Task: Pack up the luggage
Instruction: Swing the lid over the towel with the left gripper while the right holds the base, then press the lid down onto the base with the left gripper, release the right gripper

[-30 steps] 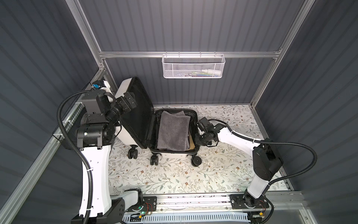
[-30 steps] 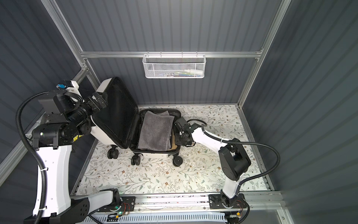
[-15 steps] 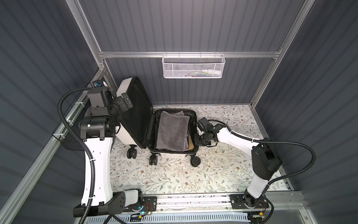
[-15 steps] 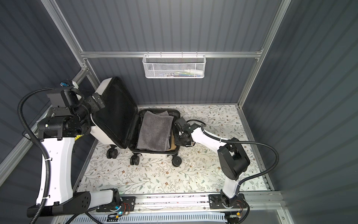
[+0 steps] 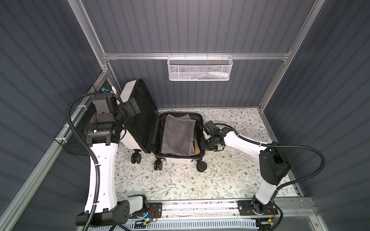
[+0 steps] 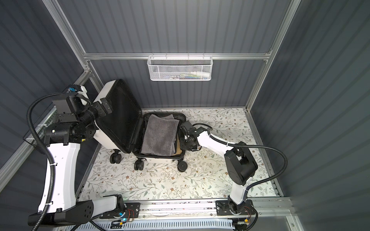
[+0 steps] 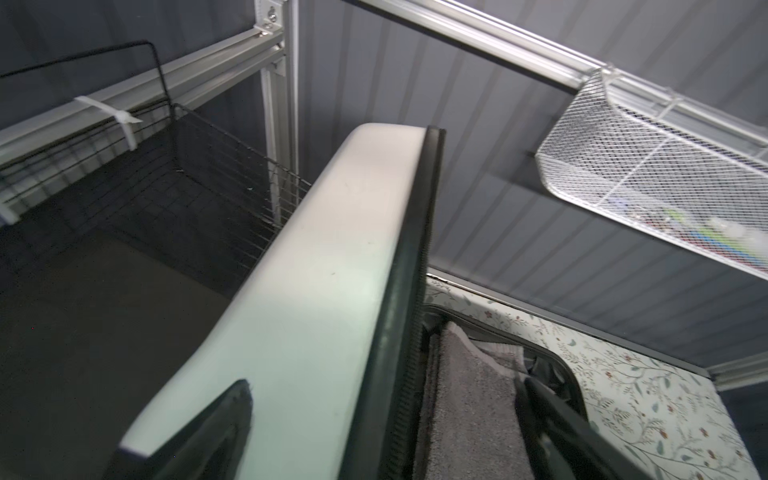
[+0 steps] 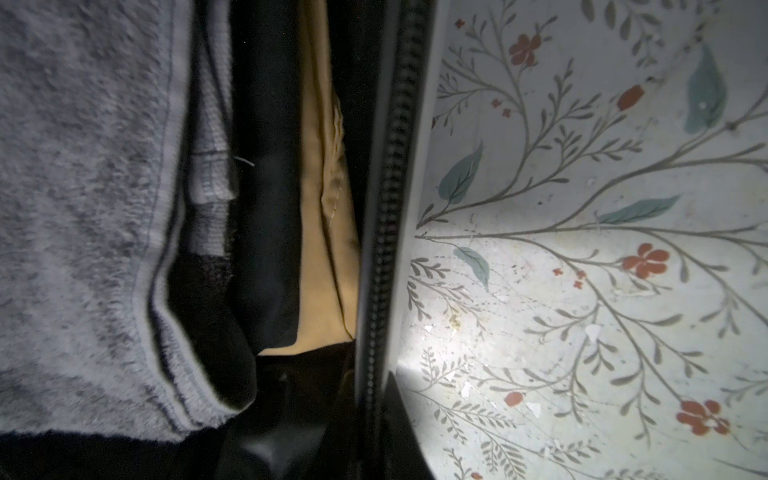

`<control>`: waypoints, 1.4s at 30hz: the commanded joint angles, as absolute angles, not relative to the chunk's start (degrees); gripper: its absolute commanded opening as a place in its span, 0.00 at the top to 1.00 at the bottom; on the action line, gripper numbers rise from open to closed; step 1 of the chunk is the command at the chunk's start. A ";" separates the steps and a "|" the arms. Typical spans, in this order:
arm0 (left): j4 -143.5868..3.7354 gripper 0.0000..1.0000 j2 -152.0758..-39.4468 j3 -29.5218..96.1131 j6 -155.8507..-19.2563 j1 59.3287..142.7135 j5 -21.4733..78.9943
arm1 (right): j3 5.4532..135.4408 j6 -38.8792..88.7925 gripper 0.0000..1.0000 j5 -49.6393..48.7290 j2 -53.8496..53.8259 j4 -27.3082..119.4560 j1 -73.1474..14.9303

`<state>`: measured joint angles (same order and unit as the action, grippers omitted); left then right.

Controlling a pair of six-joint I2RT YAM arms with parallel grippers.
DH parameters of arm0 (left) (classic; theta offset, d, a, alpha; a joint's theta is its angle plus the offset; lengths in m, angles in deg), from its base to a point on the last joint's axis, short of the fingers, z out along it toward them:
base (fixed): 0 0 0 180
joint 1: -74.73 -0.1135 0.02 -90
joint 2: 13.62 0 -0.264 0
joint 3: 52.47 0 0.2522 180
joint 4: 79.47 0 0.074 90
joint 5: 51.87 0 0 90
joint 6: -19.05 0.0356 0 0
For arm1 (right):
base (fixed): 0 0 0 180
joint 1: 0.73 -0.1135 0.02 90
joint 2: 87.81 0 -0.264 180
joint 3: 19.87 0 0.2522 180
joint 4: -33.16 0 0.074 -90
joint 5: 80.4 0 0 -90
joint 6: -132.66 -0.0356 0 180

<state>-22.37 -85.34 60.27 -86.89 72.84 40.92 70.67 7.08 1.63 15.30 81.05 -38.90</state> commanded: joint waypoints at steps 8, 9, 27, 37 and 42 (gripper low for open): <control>-26.82 0.05 -83.68 54.25 -93.55 72.89 23.90 | 77.10 7.67 1.00 -8.60 19.24 75.48 -43.53; -27.23 0.06 -83.58 54.12 -94.14 72.94 23.22 | 77.19 7.53 1.00 -8.51 19.22 75.57 -43.57; -37.99 0.13 -82.79 47.70 -103.17 76.43 14.07 | 78.97 7.31 1.00 -8.35 19.05 76.81 -43.53; -41.93 0.15 -85.11 47.08 -105.13 90.45 20.50 | 78.34 7.63 0.74 -8.95 14.79 78.14 -41.79; -42.18 0.15 -86.18 48.01 -105.23 96.60 22.79 | 70.16 5.31 0.38 -6.73 3.24 78.56 -33.37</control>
